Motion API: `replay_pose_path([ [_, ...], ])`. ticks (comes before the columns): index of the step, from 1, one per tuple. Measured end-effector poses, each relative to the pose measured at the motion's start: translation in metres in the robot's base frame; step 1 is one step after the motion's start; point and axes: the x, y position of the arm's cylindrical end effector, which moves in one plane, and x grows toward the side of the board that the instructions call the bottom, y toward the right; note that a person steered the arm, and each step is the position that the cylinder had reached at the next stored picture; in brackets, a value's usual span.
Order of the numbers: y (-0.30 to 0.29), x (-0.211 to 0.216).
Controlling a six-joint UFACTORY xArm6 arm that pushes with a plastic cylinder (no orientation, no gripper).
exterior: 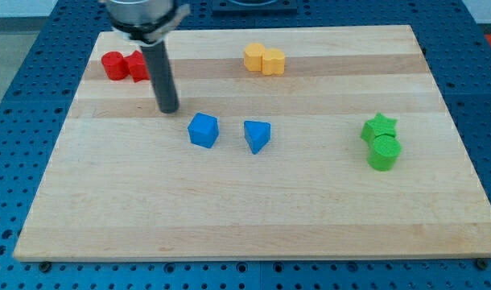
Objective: Move the blue cube diagonal to the red star
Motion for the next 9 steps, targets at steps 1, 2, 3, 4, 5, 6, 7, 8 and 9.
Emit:
replay_pose_path([
  [1,0.004,-0.005],
  [2,0.075,-0.013],
  [3,0.099,-0.013],
  [4,0.154,0.006],
  [5,0.155,0.008],
  [6,0.125,0.036],
  [7,0.125,0.036],
  [8,0.124,0.042],
  [9,0.124,0.061],
])
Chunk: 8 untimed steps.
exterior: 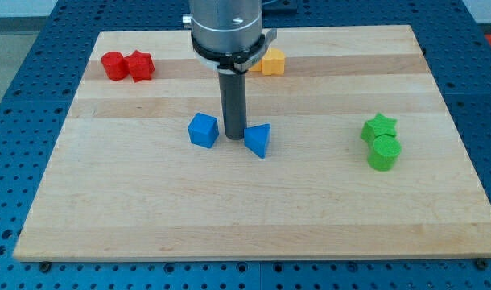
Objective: Move the blue cube diagonal to the red star
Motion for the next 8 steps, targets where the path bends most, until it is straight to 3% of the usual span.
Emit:
replay_pose_path([
  [1,-0.001,0.0],
  [4,-0.087,-0.028],
  [7,-0.05,-0.014],
  [8,-0.079,-0.011],
])
